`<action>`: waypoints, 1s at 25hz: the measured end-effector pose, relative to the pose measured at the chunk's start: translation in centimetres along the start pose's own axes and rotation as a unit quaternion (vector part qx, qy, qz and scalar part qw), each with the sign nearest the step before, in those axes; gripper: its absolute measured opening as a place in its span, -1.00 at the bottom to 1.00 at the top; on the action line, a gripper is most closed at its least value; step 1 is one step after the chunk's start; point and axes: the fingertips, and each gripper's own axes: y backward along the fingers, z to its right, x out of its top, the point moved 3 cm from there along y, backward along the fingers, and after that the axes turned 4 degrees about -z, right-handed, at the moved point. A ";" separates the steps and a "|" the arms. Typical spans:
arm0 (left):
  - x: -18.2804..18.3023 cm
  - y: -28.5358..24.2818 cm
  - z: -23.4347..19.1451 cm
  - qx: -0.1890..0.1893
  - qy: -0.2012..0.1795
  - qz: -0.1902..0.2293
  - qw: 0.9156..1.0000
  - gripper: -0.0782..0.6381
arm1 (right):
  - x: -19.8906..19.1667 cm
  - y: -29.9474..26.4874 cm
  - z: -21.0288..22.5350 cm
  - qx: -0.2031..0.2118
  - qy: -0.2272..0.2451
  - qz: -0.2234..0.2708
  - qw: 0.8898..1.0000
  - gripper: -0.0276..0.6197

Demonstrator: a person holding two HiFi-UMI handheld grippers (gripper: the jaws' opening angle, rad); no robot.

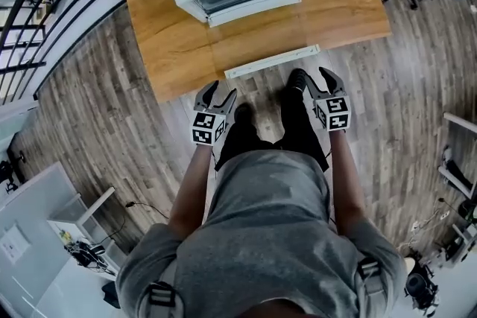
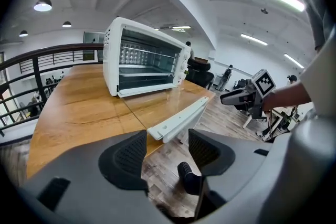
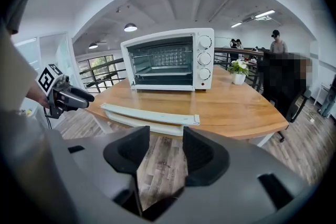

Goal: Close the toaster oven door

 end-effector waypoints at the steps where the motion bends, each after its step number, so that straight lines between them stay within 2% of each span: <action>1: -0.2 -0.3 -0.2 0.003 0.005 -0.003 1.000 -0.08 | -0.2 -0.4 0.3 0.002 -0.001 -0.004 1.000 -0.28; 12: -2.3 -4.3 -0.8 0.006 0.060 -0.035 0.998 -0.08 | -1.5 -4.9 2.6 0.023 -0.007 -0.032 0.999 -0.34; 17: -2.6 -6.3 -1.0 0.008 0.066 -0.034 0.997 -0.09 | -1.7 -6.8 3.7 0.026 -0.007 -0.034 0.999 -0.36; 25: -1.9 -8.0 -1.4 0.001 0.064 -0.020 0.998 -0.12 | -0.8 -8.7 3.8 0.031 -0.023 -0.006 0.999 -0.41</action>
